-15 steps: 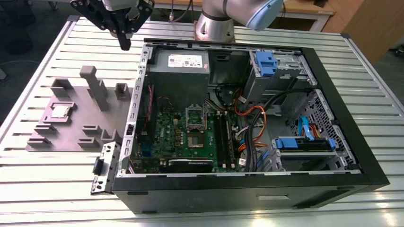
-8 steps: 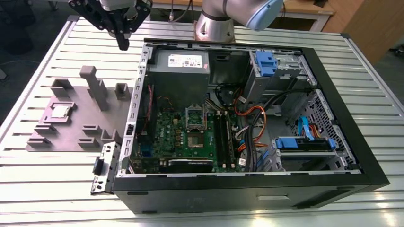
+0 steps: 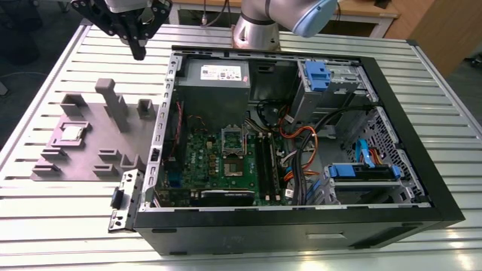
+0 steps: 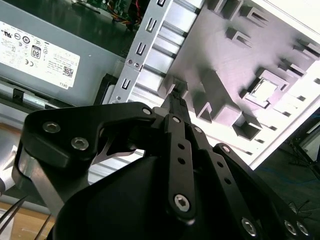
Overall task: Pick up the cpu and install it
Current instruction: 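Reach for the cpu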
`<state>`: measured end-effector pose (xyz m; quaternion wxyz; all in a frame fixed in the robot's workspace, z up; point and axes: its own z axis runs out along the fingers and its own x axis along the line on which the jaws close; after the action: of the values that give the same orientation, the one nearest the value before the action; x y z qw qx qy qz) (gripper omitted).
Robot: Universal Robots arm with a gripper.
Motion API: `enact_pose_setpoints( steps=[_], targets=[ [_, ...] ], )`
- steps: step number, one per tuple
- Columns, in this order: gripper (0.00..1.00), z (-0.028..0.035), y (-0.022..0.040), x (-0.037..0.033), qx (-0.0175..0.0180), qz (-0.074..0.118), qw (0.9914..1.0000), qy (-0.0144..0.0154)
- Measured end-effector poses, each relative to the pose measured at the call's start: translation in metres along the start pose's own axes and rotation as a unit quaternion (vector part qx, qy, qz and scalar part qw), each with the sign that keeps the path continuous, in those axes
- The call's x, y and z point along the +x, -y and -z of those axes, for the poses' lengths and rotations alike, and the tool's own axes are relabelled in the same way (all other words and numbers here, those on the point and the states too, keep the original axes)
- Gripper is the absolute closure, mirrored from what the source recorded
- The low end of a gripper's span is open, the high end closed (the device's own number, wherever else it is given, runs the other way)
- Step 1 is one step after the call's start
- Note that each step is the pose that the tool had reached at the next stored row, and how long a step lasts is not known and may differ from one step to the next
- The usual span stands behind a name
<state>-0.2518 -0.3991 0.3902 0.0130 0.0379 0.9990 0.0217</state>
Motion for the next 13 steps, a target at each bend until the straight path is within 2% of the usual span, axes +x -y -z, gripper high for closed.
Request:
enact_pose_setpoints(
  steps=[13],
  targets=[
    [0.89,-0.0001,0.0002,0.0021,0.0,0.0,1.0,0.0]
  ],
)
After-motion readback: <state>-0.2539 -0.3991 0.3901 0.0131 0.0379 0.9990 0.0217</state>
